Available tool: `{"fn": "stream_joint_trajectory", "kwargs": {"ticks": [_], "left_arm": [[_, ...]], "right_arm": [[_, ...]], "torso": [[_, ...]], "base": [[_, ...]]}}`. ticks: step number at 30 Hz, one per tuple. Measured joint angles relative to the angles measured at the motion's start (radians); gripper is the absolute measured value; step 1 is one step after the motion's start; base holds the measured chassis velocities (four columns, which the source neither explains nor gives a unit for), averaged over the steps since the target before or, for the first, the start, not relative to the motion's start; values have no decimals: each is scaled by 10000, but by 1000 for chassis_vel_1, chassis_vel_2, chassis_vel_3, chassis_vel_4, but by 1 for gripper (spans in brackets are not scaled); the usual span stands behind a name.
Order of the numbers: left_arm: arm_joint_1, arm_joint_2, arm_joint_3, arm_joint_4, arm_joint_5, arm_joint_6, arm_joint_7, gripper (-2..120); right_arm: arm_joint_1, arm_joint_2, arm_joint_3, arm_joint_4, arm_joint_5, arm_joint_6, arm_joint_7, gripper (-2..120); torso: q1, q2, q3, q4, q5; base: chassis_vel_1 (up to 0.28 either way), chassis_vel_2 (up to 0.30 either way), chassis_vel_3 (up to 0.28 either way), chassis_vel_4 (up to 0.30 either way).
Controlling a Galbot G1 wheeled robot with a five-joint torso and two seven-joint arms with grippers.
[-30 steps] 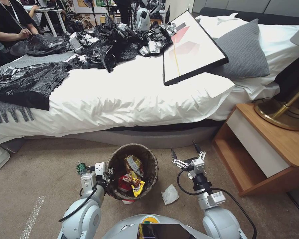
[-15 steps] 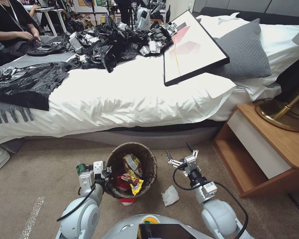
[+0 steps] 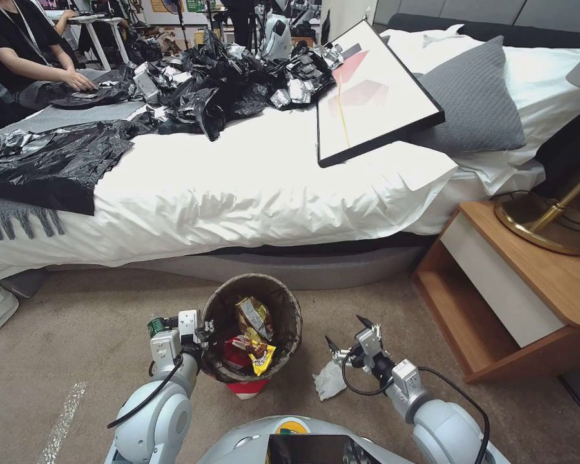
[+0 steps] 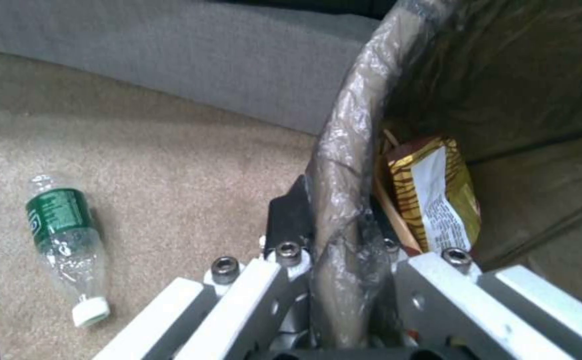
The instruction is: Pick up the trash bin, then pick up the garbage from the floor and place it into the trash bin.
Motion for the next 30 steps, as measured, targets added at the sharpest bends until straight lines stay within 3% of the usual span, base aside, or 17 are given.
{"fn": "stream_joint_trajectory", "kwargs": {"ticks": [1,4,8,18,30], "left_arm": [[-1,2,-46,-16,12,0,-1,3],[-65,6,-55,-5,21,0,3,3],[-155,7,-3,104,38,6,11,3],[-182,29,41,173,62,6,32,3],[-103,-102,164,193,299,3,53,3]], "right_arm": [[-210,-383,11,22,146,-643,-125,100],[-582,-913,20,20,375,-1266,-223,100],[-874,-1253,-134,-149,502,-1579,-267,100],[-792,-1593,-777,-1248,520,-1603,-418,100],[740,-1536,-2042,-2982,736,-1684,-403,100]], "torso": [[0,0,0,2,-3],[0,0,0,-1,-3],[0,0,0,1,-3],[0,0,0,1,-4],[0,0,0,1,-5]], "base": [[0,0,0,0],[0,0,0,0],[0,0,0,0],[0,0,0,0],[0,0,0,0]]}}
